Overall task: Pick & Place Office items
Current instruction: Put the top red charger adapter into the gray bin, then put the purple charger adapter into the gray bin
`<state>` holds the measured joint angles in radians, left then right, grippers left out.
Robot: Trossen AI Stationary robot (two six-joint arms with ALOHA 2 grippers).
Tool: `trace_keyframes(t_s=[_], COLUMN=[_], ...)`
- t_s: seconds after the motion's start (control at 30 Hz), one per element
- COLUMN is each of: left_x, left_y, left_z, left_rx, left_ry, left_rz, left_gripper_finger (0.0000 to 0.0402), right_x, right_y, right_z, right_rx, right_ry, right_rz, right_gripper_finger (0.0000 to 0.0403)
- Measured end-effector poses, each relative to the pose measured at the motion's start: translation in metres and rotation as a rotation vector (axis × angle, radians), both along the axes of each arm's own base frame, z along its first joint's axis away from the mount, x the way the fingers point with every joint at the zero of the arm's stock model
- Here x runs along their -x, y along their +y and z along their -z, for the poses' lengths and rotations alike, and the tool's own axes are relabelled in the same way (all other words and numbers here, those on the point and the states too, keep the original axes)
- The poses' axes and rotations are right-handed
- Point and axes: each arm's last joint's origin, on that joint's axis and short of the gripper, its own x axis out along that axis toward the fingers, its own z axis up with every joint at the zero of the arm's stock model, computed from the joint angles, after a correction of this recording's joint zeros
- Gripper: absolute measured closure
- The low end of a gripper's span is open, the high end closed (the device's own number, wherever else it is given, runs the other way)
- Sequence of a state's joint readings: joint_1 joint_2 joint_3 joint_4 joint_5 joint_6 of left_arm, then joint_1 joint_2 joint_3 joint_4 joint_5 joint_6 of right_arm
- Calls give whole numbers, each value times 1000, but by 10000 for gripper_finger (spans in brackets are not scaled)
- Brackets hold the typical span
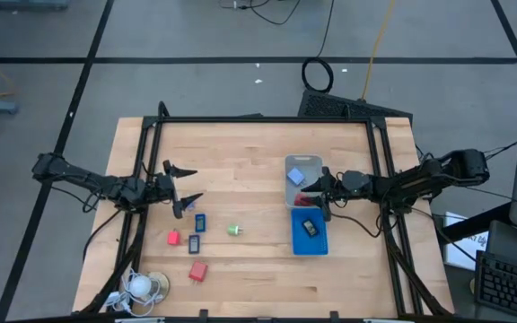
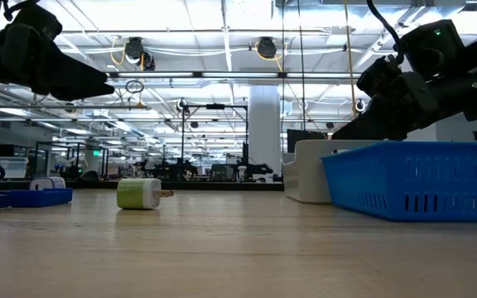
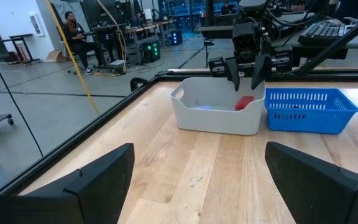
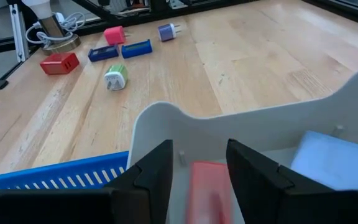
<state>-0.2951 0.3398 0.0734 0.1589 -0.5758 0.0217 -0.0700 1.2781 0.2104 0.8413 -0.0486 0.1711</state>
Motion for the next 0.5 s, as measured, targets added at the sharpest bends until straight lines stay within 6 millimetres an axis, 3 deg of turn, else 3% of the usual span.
trace_keyframes(t_s=[0.5], left_x=[0], left_y=[0], left_z=[0], left_rx=[0], left_ry=[0], left_rz=[0], left_gripper_finger=[41], right_x=[0], right_y=[0], right_z=[-1], right_rx=[-25], right_ry=[-9], right_rz=[5], right_gripper_finger=[259])
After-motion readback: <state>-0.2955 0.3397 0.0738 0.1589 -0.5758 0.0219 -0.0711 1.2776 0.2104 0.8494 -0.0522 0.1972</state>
